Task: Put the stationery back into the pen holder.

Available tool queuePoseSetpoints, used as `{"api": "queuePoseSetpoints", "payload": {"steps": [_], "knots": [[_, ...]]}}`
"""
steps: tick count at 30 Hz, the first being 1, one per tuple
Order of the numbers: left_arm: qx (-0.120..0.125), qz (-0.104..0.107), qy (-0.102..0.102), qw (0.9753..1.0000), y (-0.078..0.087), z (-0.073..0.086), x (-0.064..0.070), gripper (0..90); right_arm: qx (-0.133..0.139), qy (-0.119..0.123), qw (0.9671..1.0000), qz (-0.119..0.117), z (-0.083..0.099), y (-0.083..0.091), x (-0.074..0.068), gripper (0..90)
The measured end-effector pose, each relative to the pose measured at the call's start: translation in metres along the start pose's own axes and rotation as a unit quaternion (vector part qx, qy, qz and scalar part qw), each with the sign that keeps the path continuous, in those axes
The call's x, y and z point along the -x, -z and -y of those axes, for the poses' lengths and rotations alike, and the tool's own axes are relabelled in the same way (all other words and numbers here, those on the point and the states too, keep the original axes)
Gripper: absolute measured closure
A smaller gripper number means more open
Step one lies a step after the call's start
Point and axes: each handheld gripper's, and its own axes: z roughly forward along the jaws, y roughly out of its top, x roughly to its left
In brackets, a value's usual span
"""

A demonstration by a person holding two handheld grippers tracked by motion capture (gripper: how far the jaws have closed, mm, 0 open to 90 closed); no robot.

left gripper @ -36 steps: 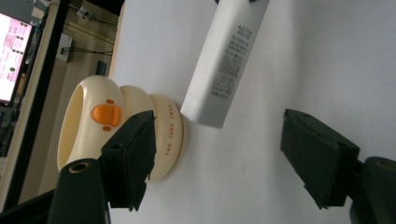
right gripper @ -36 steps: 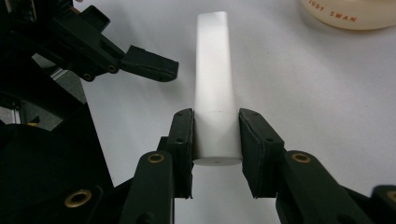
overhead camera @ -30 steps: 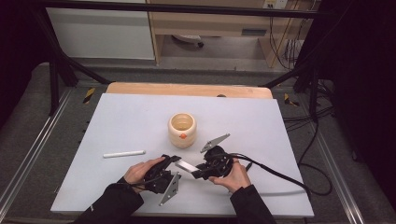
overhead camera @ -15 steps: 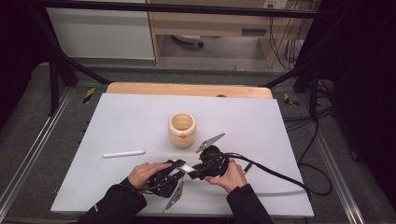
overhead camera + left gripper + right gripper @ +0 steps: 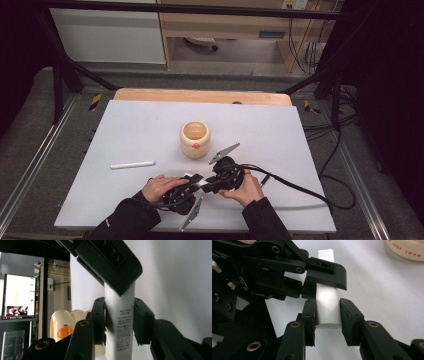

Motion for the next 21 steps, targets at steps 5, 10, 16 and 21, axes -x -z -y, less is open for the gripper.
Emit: {"api": "queuePoseSetpoints", "payload": {"steps": [5,10,16,21], "knots": [[-0.006,-0.001,-0.010,0.9999,0.0013,-0.0012,0.0000,66.8,-0.002,-0.001,1.0000,-0.001,0.0002,0.0005,-0.0003,67.1],[-0.012,-0.006,-0.009,0.9999,0.0017,-0.0016,0.0011,67.4,0.000,0.000,1.0000,-0.002,0.0003,0.0001,0.0002,66.9],[-0.011,-0.007,0.001,0.9999,0.0026,-0.0017,0.0006,67.7,0.007,0.001,0.9999,-0.007,0.0005,0.0009,0.0002,66.2],[-0.018,0.003,0.005,0.9998,0.0010,-0.0006,0.0022,67.9,0.016,0.008,0.9998,0.000,0.0006,0.0075,-0.0001,62.3]]}}
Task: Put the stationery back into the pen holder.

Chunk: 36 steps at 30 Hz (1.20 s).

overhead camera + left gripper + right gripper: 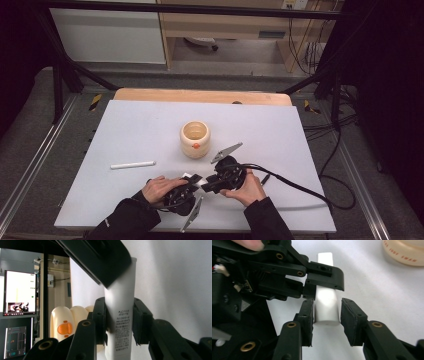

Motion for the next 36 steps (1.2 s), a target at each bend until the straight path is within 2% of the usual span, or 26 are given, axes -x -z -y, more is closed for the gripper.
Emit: {"api": "queuePoseSetpoints", "payload": {"steps": [5,9,13,17,21,23,26,31,36], "knots": [[-0.001,0.005,0.015,0.9999,0.000,0.001,-0.002,68.0,0.015,0.000,0.9998,0.013,0.003,0.012,0.001,57.3],[-0.002,0.013,0.042,0.9990,0.000,0.005,-0.004,68.0,0.037,-0.010,0.9987,0.033,0.011,0.022,0.008,49.4],[-0.006,0.019,0.068,0.9975,0.000,0.008,-0.007,68.1,0.059,-0.017,0.9962,0.061,0.023,0.033,0.017,38.8],[-0.011,0.025,0.097,0.9949,0.001,0.011,-0.010,68.1,0.077,-0.031,0.9927,0.087,0.035,0.040,0.027,25.7],[-0.012,0.034,0.130,0.9908,0.000,0.013,-0.013,68.2,0.083,-0.043,0.9900,0.106,0.047,0.044,0.037,20.1],[-0.011,0.040,0.148,0.9882,0.000,0.015,-0.015,68.2,0.085,-0.046,0.9881,0.120,0.054,0.045,0.042,17.1],[-0.011,0.050,0.178,0.9827,0.000,0.017,-0.019,68.2,0.087,-0.053,0.9856,0.135,0.062,0.047,0.049,12.5],[-0.013,0.056,0.231,0.9712,0.000,0.022,-0.023,68.2,0.085,-0.060,0.9843,0.143,0.075,0.049,0.057,5.7],[-0.004,0.063,0.287,0.9557,-0.001,0.026,-0.029,68.2,0.096,-0.070,0.9814,0.151,0.091,0.054,0.065,2.1]]}}
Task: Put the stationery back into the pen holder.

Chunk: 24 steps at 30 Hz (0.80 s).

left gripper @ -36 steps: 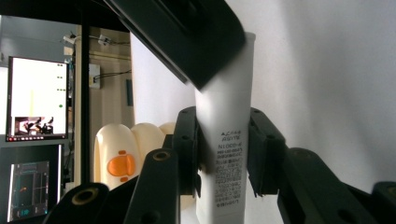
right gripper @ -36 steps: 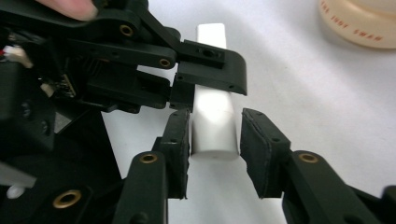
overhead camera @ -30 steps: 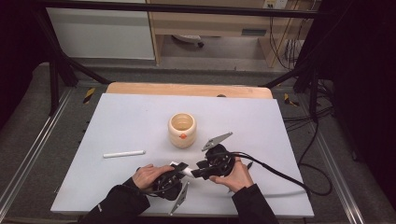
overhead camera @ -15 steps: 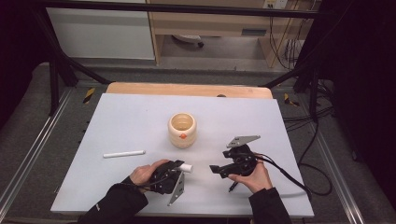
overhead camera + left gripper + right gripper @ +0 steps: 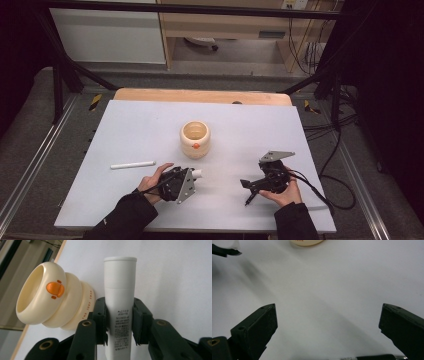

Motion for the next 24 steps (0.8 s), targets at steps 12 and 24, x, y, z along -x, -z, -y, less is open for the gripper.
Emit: {"api": "queuePoseSetpoints", "payload": {"steps": [12,24], "knots": [[0.000,0.011,0.122,0.9924,-0.002,0.001,-0.020,68.3,0.024,-0.020,0.9995,0.002,0.033,0.015,0.028,0.7],[0.011,0.028,0.224,0.9742,-0.002,-0.003,-0.039,68.4,0.031,-0.023,0.9992,0.005,0.042,0.020,0.036,0.7]]}}
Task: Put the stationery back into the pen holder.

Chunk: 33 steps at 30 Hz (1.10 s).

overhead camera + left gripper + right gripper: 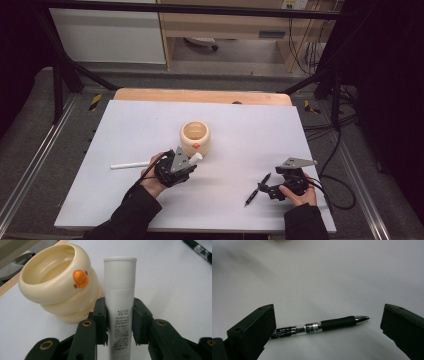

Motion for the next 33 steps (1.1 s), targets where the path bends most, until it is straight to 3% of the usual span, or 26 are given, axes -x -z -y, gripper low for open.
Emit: {"api": "queuePoseSetpoints", "payload": {"steps": [2,11,18,33], "knots": [[0.005,0.005,0.018,0.9998,-0.001,-0.002,-0.004,68.4,0.001,0.004,1.0000,-0.003,0.000,0.000,0.000,0.7],[0.027,0.007,0.056,0.9980,0.004,-0.011,-0.017,68.4,0.002,0.003,1.0000,-0.005,0.001,0.000,0.001,0.7],[0.044,0.005,0.089,0.9950,0.011,-0.021,-0.028,68.4,0.001,0.003,1.0000,-0.004,0.001,0.000,0.001,0.7],[0.085,-0.011,0.102,0.9911,0.022,-0.055,-0.043,68.4,-0.001,0.007,1.0000,-0.006,0.001,0.000,0.001,0.7]]}}
